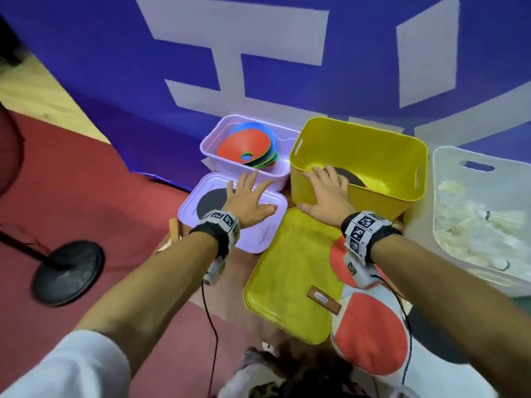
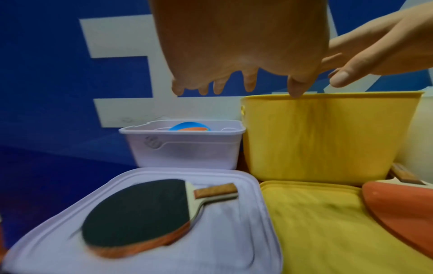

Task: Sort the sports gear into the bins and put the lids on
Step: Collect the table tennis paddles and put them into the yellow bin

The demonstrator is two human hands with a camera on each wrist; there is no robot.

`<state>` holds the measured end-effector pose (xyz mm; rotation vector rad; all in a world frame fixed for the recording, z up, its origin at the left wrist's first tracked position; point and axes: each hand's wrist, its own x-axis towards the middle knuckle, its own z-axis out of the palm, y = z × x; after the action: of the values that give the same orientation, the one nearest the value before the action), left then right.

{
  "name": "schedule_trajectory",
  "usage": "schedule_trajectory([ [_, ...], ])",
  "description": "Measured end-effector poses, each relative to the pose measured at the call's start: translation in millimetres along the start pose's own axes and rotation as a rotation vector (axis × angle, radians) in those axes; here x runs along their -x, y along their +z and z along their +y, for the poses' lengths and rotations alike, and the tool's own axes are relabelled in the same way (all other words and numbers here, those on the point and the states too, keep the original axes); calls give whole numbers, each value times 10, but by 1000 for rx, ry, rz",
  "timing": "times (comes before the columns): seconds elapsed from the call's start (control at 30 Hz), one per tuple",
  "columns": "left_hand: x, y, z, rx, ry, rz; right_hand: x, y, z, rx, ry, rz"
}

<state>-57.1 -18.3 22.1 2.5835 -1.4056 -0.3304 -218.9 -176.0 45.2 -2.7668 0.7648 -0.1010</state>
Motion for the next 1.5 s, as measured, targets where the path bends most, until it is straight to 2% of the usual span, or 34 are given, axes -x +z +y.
schedule_trajectory([
  [0.13,434,81,-331,-22,-72,-14,122,214,-289,-34,-94,4],
  [0.27,650,187,-659,35,-167,-57,117,389,-527,-24,-135,-33],
  [0.37,721,276,-895,54,-192,-93,14,510,-635,-3,-114,-82],
  [0.53,731,431,-1450,-53,-248,-131,-246,835,-875,2,-22,-183],
  [0.73,640,605,-2075,85,-352,-201,-552,1283,-1238,34,24,-326],
  [0.93,581,754,-2327,179,-394,-243,-834,1532,-1486,117,-1,-425],
  [1.07,583,801,-2432,215,-395,-208,-925,1679,-1481,161,74,-489],
  [1.3,533,710,-2534,246,-410,-162,-1010,1836,-1428,205,130,-517],
  [1.5,548,715,-2536,293,-428,-183,-1105,1832,-1473,194,146,-517],
])
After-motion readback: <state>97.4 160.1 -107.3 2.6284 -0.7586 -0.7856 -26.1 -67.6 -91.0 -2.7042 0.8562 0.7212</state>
